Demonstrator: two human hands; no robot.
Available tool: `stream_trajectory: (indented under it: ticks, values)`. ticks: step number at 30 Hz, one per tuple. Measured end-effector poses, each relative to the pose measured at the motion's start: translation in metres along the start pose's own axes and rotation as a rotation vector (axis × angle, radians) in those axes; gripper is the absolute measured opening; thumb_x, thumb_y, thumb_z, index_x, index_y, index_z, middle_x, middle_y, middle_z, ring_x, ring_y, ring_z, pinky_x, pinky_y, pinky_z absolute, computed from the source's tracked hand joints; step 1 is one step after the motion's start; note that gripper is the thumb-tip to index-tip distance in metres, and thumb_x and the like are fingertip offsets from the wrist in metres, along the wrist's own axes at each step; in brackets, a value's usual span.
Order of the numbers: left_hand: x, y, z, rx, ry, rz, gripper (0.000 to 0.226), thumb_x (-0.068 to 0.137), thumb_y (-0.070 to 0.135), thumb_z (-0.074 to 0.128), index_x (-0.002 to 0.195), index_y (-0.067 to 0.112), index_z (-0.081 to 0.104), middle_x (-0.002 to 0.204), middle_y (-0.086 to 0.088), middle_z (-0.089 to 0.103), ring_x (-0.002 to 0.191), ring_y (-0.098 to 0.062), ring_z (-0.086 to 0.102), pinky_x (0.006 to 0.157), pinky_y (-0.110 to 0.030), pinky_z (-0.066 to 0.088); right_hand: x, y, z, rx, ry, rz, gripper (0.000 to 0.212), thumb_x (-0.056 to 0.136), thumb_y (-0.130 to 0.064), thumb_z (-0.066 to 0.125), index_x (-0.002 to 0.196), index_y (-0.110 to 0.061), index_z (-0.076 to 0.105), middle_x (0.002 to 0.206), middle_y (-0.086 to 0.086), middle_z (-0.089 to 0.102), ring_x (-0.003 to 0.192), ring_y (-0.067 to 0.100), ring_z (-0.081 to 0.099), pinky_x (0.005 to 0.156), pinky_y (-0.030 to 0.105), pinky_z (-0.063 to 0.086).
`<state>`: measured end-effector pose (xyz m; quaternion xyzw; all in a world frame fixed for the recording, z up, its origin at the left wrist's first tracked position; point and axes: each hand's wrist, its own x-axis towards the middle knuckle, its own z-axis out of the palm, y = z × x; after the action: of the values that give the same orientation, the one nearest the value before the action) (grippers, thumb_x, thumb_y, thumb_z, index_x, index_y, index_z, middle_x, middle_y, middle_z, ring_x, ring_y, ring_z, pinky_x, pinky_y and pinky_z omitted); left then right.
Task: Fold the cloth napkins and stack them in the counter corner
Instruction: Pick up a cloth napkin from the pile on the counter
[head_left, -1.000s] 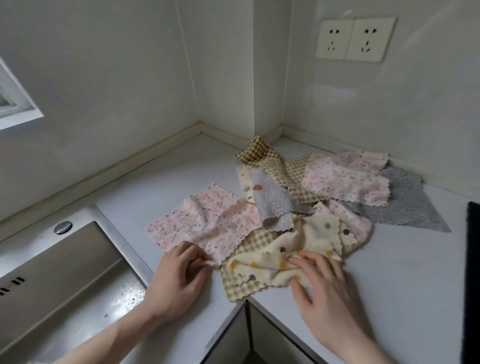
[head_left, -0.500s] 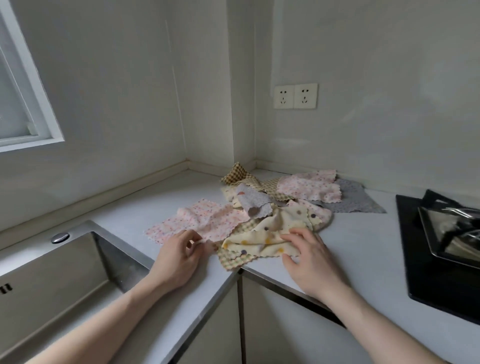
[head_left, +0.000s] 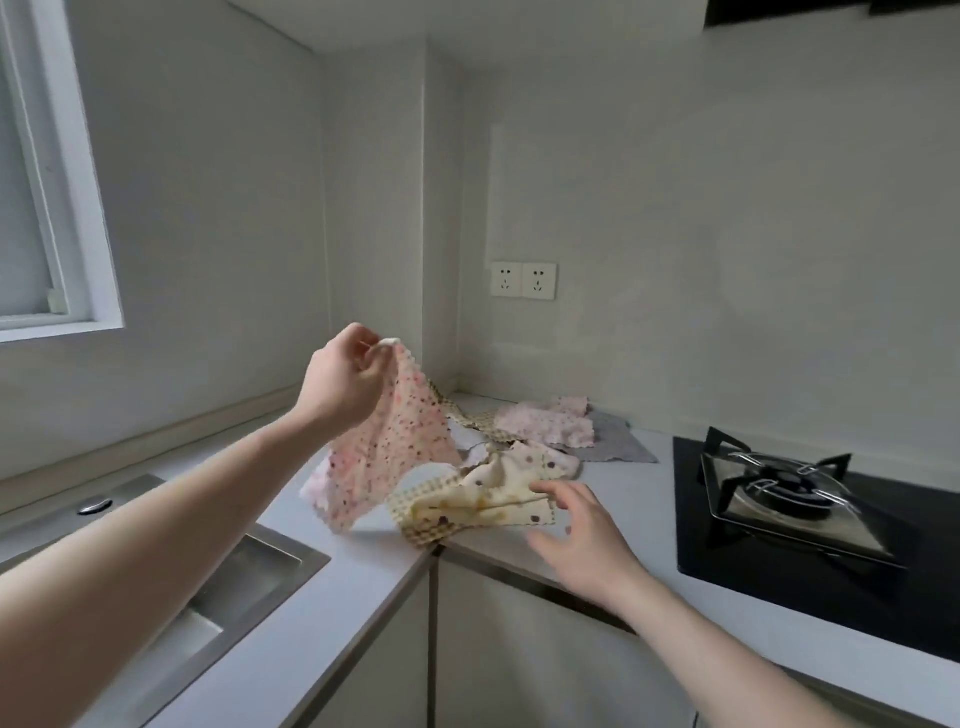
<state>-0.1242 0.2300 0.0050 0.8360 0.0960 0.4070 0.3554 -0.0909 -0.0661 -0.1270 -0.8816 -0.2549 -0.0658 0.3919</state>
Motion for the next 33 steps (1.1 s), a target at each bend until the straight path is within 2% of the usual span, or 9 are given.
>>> stream_trajectory:
  ticks: [5, 10, 14, 16, 19, 22, 25, 29, 33]
  values:
    - [-0.01, 0.069, 0.001, -0.062, -0.122, 0.159, 0.021, 0.101, 0.038, 0.057, 0.101, 0.018, 0.063, 0.091, 0.002, 0.069, 0.079, -0.019, 0.061, 0.065, -0.027, 0.046, -0.005, -0.041, -0.039, 0.099, -0.001, -0.032, 0.062, 0.088, -0.047, 0.073, 0.142, -0.038, 0.046, 0.138, -0.024, 0.049, 0.124, 0.002, 0.05, 0.108, 0.031, 0.044]
    - [-0.027, 0.112, 0.021, -0.285, -0.454, 0.128, 0.034, 0.094, 0.054, 0.062, 0.088, 0.021, 0.065, 0.076, 0.0, 0.059, 0.067, -0.015, 0.053, 0.061, -0.036, 0.051, -0.008, -0.045, -0.071, 0.111, 0.036, -0.044, 0.078, 0.081, -0.058, 0.074, 0.148, -0.041, 0.038, 0.142, -0.023, 0.048, 0.127, 0.002, 0.05, 0.105, 0.031, 0.047]
    - [-0.043, 0.145, 0.039, -0.358, -0.606, 0.142, 0.03, 0.097, 0.044, 0.065, 0.079, 0.021, 0.063, 0.06, 0.018, 0.045, 0.053, -0.001, 0.042, 0.053, -0.014, 0.036, -0.01, -0.033, -0.097, 0.123, 0.021, -0.003, 0.078, 0.079, -0.06, 0.075, 0.146, -0.047, 0.037, 0.144, -0.02, 0.049, 0.13, 0.004, 0.05, 0.106, 0.035, 0.048]
    - [-0.047, 0.157, 0.046, -0.41, -0.71, 0.154, 0.022, 0.095, 0.04, 0.071, 0.083, 0.021, 0.068, 0.066, 0.019, 0.058, 0.063, 0.0, 0.056, 0.062, -0.014, 0.046, -0.013, -0.027, -0.11, 0.132, -0.003, 0.003, 0.083, 0.078, -0.057, 0.079, 0.148, -0.046, 0.037, 0.143, -0.022, 0.05, 0.128, 0.002, 0.05, 0.103, 0.029, 0.046]
    - [-0.053, 0.17, 0.052, -0.439, -0.846, 0.15, 0.015, 0.091, 0.026, 0.077, 0.1, 0.015, 0.073, 0.087, 0.001, 0.072, 0.083, -0.013, 0.07, 0.082, -0.031, 0.057, -0.016, -0.02, -0.127, 0.071, -0.016, 0.014, 0.086, 0.075, -0.057, 0.083, 0.148, -0.045, 0.04, 0.14, -0.026, 0.051, 0.128, 0.001, 0.05, 0.103, 0.029, 0.044]
    - [-0.056, 0.18, 0.061, -0.45, -0.927, 0.159, 0.021, 0.09, 0.007, 0.075, 0.11, 0.01, 0.071, 0.096, -0.009, 0.074, 0.088, -0.018, 0.073, 0.081, -0.03, 0.061, -0.019, -0.008, -0.138, 0.059, -0.041, 0.037, 0.067, 0.076, -0.063, 0.079, 0.136, -0.043, 0.055, 0.135, -0.025, 0.06, 0.127, -0.001, 0.054, 0.107, 0.036, 0.044]
    - [-0.057, 0.184, 0.074, -0.469, -0.909, 0.172, 0.017, 0.092, 0.007, 0.071, 0.108, 0.011, 0.073, 0.093, -0.003, 0.073, 0.084, -0.012, 0.071, 0.078, -0.024, 0.058, -0.023, 0.001, -0.145, 0.043, -0.092, 0.081, 0.039, 0.081, -0.063, 0.073, 0.108, -0.035, 0.072, 0.113, -0.019, 0.073, 0.113, 0.002, 0.065, 0.105, 0.041, 0.049]
    - [-0.054, 0.177, 0.094, -0.43, -0.763, 0.193, 0.01, 0.094, 0.029, 0.072, 0.095, 0.02, 0.075, 0.088, 0.005, 0.072, 0.083, -0.007, 0.064, 0.081, -0.023, 0.05, -0.03, 0.02, -0.153, 0.056, -0.142, 0.152, 0.014, 0.091, -0.04, 0.072, 0.094, -0.026, 0.071, 0.094, -0.013, 0.074, 0.09, 0.005, 0.068, 0.095, 0.034, 0.053]
    - [-0.049, 0.152, 0.116, -0.268, -0.616, 0.205, 0.032, 0.1, 0.039, 0.061, 0.073, 0.022, 0.058, 0.065, 0.01, 0.047, 0.058, -0.009, 0.041, 0.056, -0.022, 0.037, -0.034, 0.048, -0.156, -0.008, -0.117, 0.206, 0.015, 0.088, -0.045, 0.071, 0.096, -0.033, 0.07, 0.094, -0.005, 0.077, 0.079, 0.006, 0.063, 0.081, 0.031, 0.051]
